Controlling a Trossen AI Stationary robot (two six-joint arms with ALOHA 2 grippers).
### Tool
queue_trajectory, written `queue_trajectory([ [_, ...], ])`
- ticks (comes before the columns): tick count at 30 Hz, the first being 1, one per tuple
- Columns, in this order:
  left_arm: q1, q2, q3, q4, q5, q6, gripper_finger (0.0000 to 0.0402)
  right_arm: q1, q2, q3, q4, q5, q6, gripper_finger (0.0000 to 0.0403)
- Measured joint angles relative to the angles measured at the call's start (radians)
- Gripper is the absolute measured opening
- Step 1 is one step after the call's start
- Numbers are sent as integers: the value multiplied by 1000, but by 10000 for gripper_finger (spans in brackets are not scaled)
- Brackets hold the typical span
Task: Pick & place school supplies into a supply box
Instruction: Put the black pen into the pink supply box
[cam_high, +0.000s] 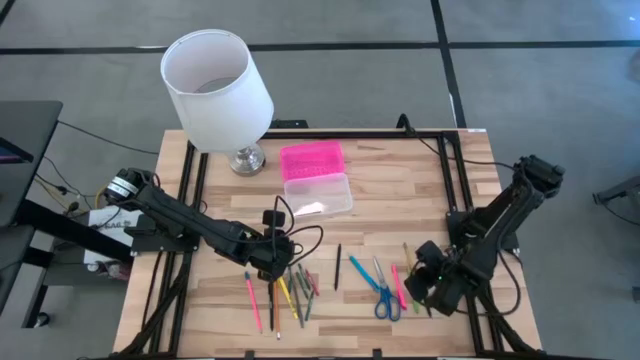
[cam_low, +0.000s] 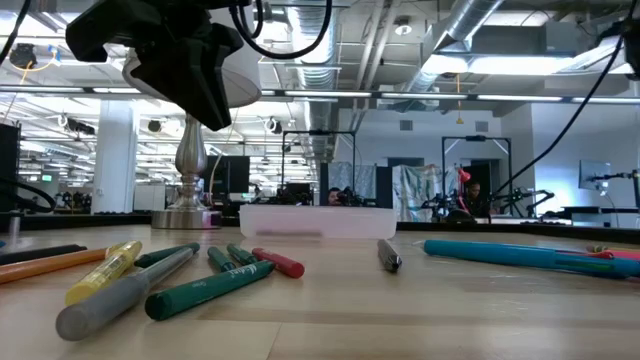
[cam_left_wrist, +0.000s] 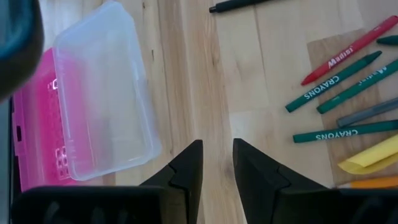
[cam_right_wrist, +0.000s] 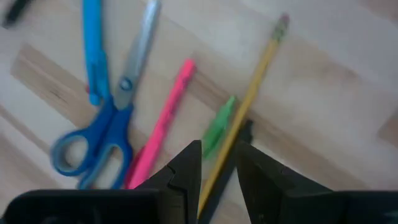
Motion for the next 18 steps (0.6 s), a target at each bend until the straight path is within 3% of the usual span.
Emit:
queue_trajectory([
  [9,0,0,0,10,-22,8,83,74,143,16,14,-83,124,93],
  [18,0,0,0,9,-17,-22,83,66,154,27,39,-85,109,93],
])
